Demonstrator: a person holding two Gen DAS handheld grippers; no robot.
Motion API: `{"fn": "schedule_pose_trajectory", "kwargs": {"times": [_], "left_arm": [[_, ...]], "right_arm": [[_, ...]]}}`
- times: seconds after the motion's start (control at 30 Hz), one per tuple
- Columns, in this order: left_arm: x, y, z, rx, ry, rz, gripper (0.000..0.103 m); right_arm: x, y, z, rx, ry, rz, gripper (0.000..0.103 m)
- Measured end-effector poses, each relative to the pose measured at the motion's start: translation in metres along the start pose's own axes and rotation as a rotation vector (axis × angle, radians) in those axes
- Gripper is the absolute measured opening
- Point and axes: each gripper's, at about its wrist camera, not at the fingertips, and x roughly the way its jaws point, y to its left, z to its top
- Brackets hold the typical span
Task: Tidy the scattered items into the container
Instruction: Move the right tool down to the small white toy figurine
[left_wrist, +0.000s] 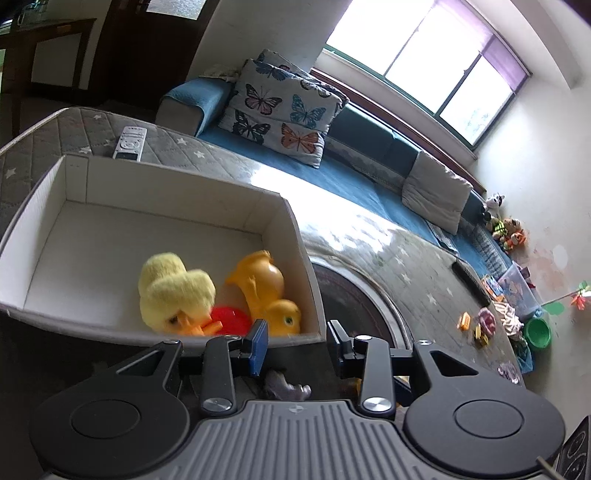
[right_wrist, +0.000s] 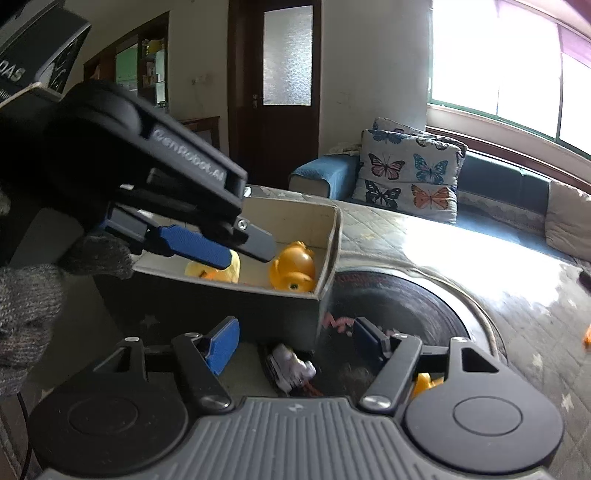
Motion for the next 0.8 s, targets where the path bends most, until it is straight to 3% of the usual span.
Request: {"fn": "schedule_pose_trajectory", "kwargs": {"times": [0.8], "left_arm": [[0.016, -0.022, -0.047, 0.038, 0.092, 0.029, 0.038]], "right_arm": [[-0.009, -0.013, -0.045, 0.074, 0.076, -0.005, 0.072]]}}
